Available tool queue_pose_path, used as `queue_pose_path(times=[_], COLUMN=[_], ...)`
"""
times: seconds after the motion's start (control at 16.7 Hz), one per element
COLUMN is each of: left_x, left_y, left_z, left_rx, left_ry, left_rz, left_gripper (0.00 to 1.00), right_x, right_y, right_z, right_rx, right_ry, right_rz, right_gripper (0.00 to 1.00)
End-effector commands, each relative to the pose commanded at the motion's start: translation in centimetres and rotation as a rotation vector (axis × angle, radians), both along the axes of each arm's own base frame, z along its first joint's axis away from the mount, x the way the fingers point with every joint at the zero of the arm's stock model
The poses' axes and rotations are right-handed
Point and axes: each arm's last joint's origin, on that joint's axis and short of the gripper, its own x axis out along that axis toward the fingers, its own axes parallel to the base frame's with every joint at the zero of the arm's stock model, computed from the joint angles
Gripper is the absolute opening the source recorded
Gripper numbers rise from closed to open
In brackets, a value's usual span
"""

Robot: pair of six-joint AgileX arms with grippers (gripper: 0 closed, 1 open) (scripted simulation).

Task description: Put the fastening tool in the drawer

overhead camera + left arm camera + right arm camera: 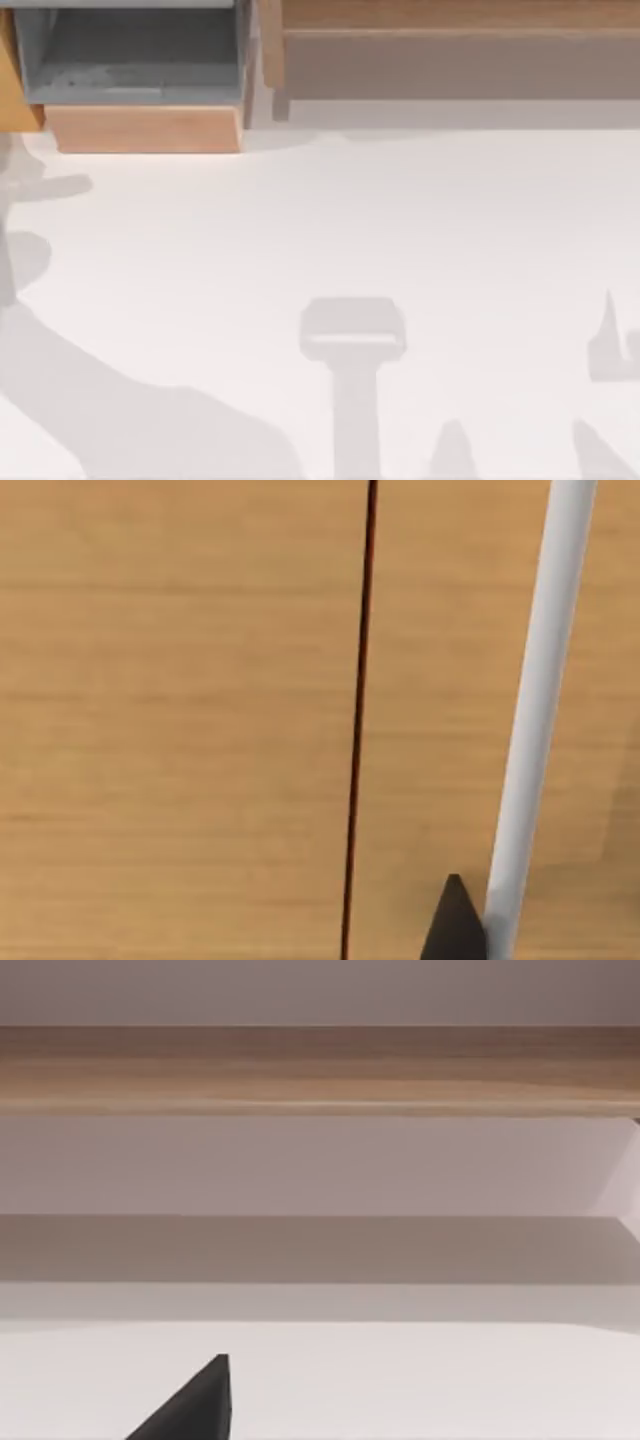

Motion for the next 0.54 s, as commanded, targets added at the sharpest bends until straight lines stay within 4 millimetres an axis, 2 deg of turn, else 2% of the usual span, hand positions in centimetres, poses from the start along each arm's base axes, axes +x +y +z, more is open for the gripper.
queue_pose_path(times=[0.18, 0.54], left_x=[0.00, 0.00], left_y=[0.00, 0.00], left_z=[0.00, 0.00], left_rx=[0.000, 0.000], left_ry=[0.000, 0.000], left_rz=[0.000, 0.000], left_gripper=[0.98, 1.00], right_x=[0.00, 0.00], right_y=[0.00, 0.00], right_z=[0.00, 0.00], right_rx=[0.000, 0.000], right_ry=[0.000, 0.000], right_rz=[0.000, 0.000], right_gripper=[1.00, 1.00])
